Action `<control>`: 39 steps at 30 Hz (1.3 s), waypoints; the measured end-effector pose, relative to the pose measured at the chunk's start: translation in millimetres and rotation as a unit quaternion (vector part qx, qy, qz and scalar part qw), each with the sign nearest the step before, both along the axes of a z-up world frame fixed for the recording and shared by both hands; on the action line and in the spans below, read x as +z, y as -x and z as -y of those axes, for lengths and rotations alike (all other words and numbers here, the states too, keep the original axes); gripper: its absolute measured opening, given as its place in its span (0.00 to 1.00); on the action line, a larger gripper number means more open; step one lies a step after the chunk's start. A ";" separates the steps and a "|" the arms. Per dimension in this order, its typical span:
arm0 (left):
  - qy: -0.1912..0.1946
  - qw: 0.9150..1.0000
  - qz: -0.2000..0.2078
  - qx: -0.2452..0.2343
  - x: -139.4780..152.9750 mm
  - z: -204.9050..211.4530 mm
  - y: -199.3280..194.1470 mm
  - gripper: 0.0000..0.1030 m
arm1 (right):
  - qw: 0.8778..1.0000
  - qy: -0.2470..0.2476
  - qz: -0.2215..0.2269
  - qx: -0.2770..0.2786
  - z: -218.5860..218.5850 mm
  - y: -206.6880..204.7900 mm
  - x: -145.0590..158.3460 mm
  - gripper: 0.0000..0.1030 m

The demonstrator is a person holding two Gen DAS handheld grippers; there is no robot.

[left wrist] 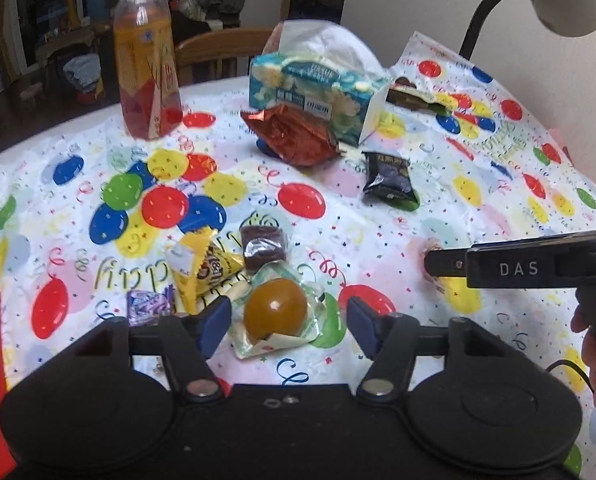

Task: Organize snacks
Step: 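Grasp the orange round candy with the left tool while the right tool grasps the white-red candy bar, then carry the orange candy and candy bar with both tools over the box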

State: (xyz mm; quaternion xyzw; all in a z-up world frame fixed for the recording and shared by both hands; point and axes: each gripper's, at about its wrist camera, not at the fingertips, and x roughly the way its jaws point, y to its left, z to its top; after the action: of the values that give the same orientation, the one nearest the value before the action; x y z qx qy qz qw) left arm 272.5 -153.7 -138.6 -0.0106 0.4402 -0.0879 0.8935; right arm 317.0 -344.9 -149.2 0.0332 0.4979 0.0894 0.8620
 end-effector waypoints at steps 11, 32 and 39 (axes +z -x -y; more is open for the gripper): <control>0.010 1.000 -0.007 0.007 -8.6 -3.7 -10.2 0.47 | 1.000 0.001 -0.012 0.004 -5.5 -3.0 -10.1 0.31; 0.030 0.999 -0.021 0.005 -2.6 -7.1 9.0 0.34 | 0.999 -0.017 -0.011 0.027 -6.9 16.9 5.2 0.18; 0.047 0.998 -0.025 0.021 11.7 -17.1 28.9 0.34 | 0.998 -0.026 -0.009 0.052 -13.0 34.8 28.0 0.18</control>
State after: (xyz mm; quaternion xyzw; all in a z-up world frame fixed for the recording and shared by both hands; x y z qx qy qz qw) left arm 243.6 -136.6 -126.9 -0.0639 0.4577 -0.0892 0.8823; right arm 282.2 -331.8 -121.2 0.0302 0.5046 0.1470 0.8502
